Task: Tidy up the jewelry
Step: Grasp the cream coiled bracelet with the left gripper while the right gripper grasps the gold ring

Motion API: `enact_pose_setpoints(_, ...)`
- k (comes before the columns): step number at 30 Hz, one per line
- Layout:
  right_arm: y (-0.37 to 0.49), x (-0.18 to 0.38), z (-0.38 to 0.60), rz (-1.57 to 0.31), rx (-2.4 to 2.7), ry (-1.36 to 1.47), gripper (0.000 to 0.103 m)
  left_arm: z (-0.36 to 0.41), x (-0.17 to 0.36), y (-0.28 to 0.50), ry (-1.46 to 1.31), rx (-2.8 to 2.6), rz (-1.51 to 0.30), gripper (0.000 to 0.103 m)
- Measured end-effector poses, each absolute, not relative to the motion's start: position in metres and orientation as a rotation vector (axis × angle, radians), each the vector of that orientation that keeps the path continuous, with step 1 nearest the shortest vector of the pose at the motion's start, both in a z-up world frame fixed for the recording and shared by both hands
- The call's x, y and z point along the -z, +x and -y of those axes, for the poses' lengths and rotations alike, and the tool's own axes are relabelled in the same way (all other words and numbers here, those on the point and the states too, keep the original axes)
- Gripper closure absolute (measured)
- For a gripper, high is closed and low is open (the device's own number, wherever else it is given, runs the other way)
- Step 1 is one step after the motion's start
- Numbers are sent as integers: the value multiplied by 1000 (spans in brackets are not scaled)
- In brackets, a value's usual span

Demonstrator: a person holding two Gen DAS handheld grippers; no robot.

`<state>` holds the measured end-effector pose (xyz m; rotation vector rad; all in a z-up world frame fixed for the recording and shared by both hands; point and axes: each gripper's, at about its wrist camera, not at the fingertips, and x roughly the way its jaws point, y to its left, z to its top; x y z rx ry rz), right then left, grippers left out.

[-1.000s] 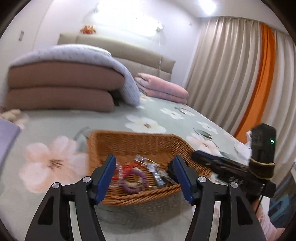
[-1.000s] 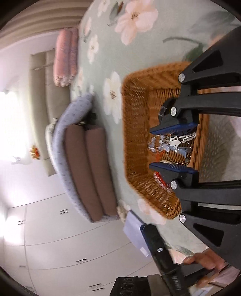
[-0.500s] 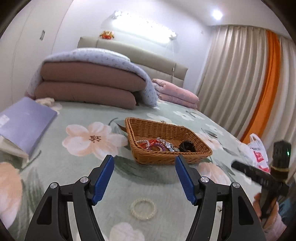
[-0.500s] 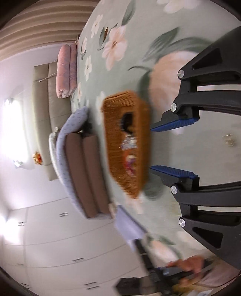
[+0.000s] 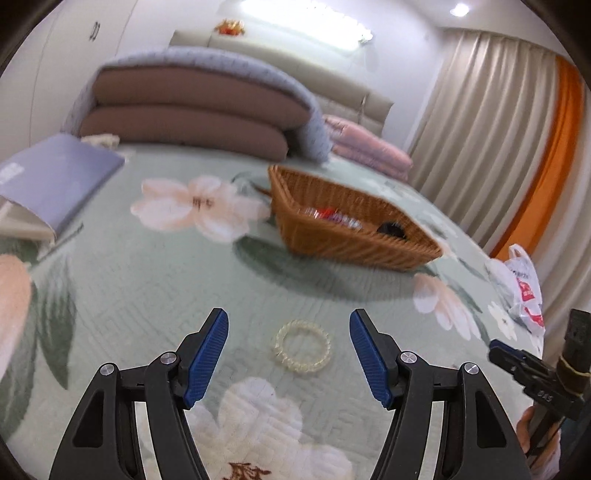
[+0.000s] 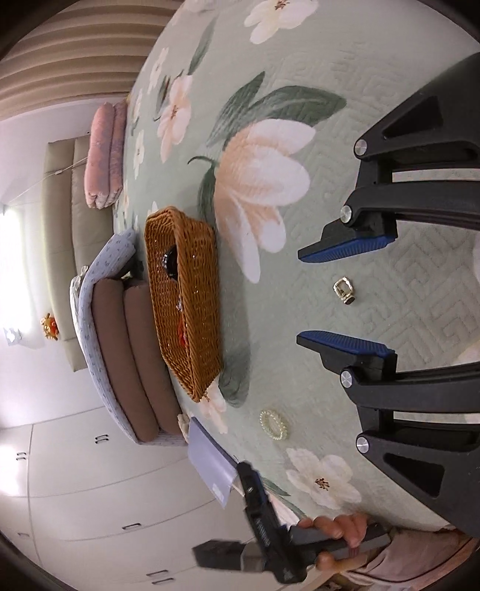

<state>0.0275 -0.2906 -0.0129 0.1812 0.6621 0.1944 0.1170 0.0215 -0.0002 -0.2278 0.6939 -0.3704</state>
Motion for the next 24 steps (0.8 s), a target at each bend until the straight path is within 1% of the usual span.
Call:
enact_pose_setpoints(5,34,21,287,-735,-201,168,62,-20,7,118,-235,367,-710,33)
enact_pose_setpoints(10,42,39,266,-842,-192,70,62,-20,23,131,-257,362,-799,33)
enact_pose_setpoints(15,44,45,264,-864,-175,59,62,-8,26,131,-195,364,-807,34)
enact_pose_setpoints(16,45,47,265,-873,-176,66,62,-5,26,131,-180,360,-812,36)
enact_pose_setpoints(18,47,47,266,-878,-178,78,62,2,31,134,-145,353,-840,44)
enact_pose_setpoints(19,48,47,266,-879,-178,79,62,5,33,135,-133,353,-852,52)
enact_pose_setpoints(20,49,47,265,-880,-176,76,62,7,35,136,-119,348,-861,53)
enact_pose_setpoints(24,51,47,262,-878,-168,64,62,12,35,137,-91,349,-860,53)
